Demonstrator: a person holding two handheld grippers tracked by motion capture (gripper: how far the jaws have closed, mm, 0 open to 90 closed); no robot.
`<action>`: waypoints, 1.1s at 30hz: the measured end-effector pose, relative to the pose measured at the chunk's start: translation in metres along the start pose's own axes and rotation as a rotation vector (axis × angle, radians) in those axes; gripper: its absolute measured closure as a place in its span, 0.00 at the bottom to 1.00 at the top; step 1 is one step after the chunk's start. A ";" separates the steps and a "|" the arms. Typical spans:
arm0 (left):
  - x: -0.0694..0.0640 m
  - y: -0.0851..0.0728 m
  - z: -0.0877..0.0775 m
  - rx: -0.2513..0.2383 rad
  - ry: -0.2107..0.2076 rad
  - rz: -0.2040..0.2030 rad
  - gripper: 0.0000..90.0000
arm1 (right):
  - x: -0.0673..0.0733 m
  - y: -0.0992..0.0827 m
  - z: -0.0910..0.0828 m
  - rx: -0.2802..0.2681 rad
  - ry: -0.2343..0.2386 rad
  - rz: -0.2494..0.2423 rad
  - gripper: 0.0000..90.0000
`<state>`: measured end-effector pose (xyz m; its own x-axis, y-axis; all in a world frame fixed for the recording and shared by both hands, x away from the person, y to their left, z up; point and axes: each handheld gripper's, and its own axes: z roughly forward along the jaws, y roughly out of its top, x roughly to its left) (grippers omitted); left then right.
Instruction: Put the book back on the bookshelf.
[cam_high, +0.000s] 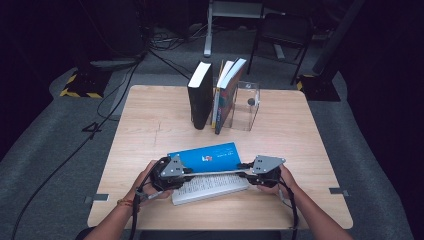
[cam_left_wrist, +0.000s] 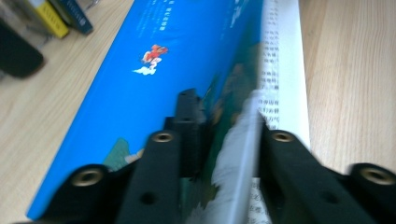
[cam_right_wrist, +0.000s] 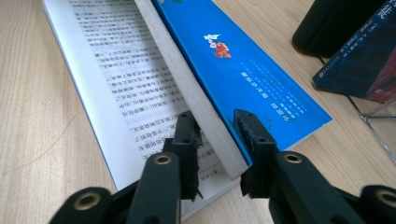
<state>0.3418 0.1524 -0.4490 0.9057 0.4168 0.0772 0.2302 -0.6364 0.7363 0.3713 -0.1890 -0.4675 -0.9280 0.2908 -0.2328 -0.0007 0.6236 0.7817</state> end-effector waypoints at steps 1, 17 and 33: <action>0.000 0.000 -0.002 -0.005 0.024 -0.021 0.71 | 0.001 0.001 0.000 0.000 -0.002 -0.008 0.83; -0.035 0.030 0.001 0.047 0.076 -0.006 0.47 | 0.018 0.025 -0.003 0.054 -0.045 -0.063 0.86; -0.040 0.026 0.029 0.159 0.193 -0.004 0.80 | 0.021 0.027 0.002 0.001 -0.011 -0.021 0.67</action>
<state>0.3218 0.0997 -0.4525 0.8236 0.5258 0.2124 0.3003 -0.7221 0.6232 0.3526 -0.1647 -0.4526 -0.9238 0.2856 -0.2550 -0.0195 0.6299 0.7764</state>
